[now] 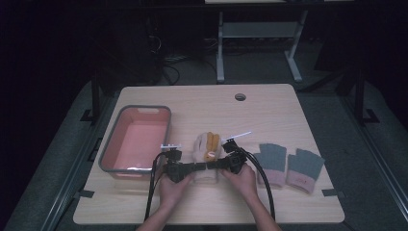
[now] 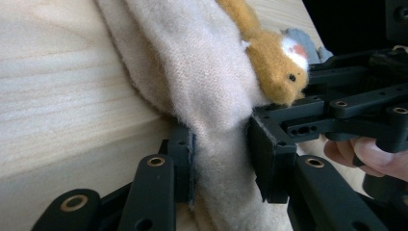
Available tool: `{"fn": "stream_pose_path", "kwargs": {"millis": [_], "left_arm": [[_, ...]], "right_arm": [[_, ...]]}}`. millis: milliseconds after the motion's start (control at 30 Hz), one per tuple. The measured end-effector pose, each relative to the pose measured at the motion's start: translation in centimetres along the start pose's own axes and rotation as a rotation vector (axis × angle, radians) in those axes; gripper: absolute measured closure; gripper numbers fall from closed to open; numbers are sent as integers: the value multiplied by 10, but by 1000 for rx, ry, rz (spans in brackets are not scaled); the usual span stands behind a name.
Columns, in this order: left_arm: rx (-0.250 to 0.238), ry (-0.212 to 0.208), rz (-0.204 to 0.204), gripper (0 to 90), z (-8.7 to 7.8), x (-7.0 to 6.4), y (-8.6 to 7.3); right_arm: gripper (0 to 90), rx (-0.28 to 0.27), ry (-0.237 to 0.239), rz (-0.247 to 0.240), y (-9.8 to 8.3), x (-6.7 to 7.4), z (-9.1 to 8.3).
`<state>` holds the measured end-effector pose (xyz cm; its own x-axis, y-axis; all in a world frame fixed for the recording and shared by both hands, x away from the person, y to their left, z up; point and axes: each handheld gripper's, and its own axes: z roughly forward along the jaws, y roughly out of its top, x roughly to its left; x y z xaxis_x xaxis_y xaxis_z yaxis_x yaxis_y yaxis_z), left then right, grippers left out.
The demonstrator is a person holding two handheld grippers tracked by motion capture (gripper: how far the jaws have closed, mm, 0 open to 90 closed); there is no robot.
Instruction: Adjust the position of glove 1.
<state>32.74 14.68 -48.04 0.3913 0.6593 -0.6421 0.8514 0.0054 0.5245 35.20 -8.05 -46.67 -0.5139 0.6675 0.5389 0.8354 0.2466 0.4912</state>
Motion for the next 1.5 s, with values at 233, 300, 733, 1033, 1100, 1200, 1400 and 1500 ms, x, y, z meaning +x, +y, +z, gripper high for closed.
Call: {"fn": "stream_pose_path", "kwargs": {"millis": [233,300,733,1033,1100,1200,1400,1500], "left_arm": [[-7,17,45,701,0,-9,2],[-4,27,61,705,0,-12,3],[12,50,101,722,2,-16,3],[7,43,76,720,4,-12,3],[5,39,78,724,4,-13,3],[9,35,92,730,3,-13,6],[-8,22,98,732,-5,-21,13],[-8,15,117,731,-9,-26,19]], "right_arm": [[762,-23,3,-36,-1,2,-6],[767,-25,-1,-43,-1,3,-8],[509,14,-71,-10,-3,4,-12],[721,25,-25,18,-2,3,-6],[765,14,-5,10,-2,1,-8],[777,6,-21,-18,-2,6,-10],[781,-26,-6,-35,1,9,-18],[781,-39,-11,-46,6,14,-25]]}}
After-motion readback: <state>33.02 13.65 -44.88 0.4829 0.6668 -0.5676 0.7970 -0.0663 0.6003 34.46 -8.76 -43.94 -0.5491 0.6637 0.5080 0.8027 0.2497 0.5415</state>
